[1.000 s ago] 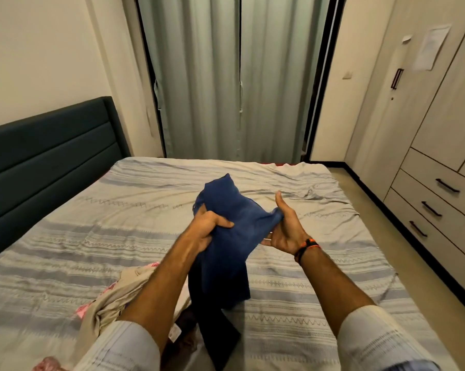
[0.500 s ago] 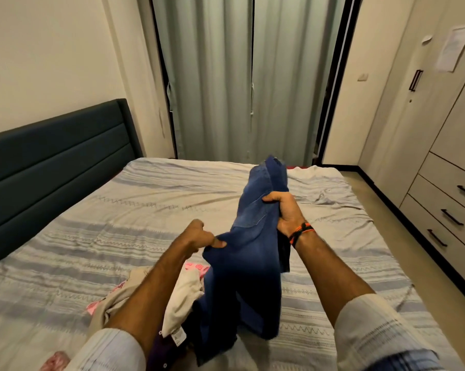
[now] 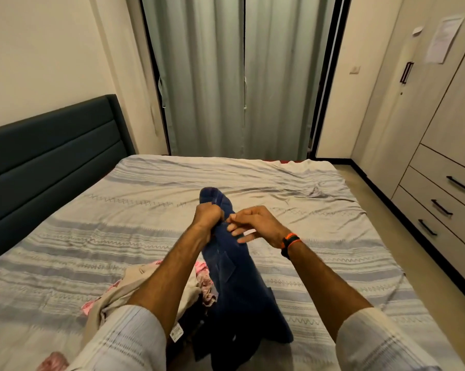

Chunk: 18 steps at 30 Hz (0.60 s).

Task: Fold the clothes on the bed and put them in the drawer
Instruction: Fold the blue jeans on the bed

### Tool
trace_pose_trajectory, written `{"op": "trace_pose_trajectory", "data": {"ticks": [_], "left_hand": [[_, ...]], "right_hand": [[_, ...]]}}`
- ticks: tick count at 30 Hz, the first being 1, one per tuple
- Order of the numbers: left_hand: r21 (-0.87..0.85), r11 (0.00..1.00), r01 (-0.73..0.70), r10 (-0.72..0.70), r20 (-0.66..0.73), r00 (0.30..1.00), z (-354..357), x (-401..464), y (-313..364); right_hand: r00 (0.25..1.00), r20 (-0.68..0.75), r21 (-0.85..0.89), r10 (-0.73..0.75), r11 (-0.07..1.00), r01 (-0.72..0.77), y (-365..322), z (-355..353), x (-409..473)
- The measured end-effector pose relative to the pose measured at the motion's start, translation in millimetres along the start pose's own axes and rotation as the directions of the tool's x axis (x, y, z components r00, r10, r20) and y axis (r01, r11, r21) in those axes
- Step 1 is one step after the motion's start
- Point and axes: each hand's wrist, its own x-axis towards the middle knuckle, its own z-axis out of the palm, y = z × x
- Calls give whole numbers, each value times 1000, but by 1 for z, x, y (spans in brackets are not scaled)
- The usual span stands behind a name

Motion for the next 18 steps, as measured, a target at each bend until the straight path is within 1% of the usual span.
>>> {"op": "trace_pose_trajectory", "data": {"ticks": [1, 2, 3, 4, 5, 6, 8, 10, 11, 14, 16, 18], "left_hand": [[42, 998, -55, 54, 22, 998, -1, -3, 1], [77, 989, -124, 120, 51, 991, -2, -6, 3], [102, 977, -189, 181, 83, 980, -5, -9, 5], [122, 963, -239, 226, 113, 967, -9, -12, 8], [139, 950, -279, 259, 142, 955, -14, -14, 11], [159, 939, -304, 277, 173, 945, -20, -14, 14], [216, 913, -345, 294, 239, 926, -31, -15, 20], [302, 867, -396, 304, 310, 901, -40, -16, 26], [331, 841, -427, 313, 345, 885, -43, -15, 28], [376, 790, -485, 324, 415, 850, -49, -12, 32], [381, 776, -503, 351, 401, 846, -49, -11, 33], [370, 785, -496, 380, 344, 859, -52, -7, 29]], "right_hand": [[992, -123, -28, -9, 1000, 6, 0, 0, 3], [968, -245, -109, -58, 994, 32, 0, -2, 6], [936, -328, -200, -126, 978, 62, 0, -4, 10], [920, -343, -254, -191, 962, 105, 1, -8, 14], [925, -308, -269, -222, 953, 139, 0, -12, 16], [945, -242, -266, -222, 951, 155, 0, -18, 19], [979, -47, -304, -197, 937, 174, -3, -28, 22], [973, 129, -353, -189, 909, 223, -9, -32, 23], [966, 177, -355, -188, 903, 241, -11, -32, 25], [961, 224, -263, -162, 939, 219, -12, -26, 30], [967, 214, -208, -142, 960, 187, -12, -21, 32], [976, 171, -225, -132, 959, 169, -14, -16, 30]]}}
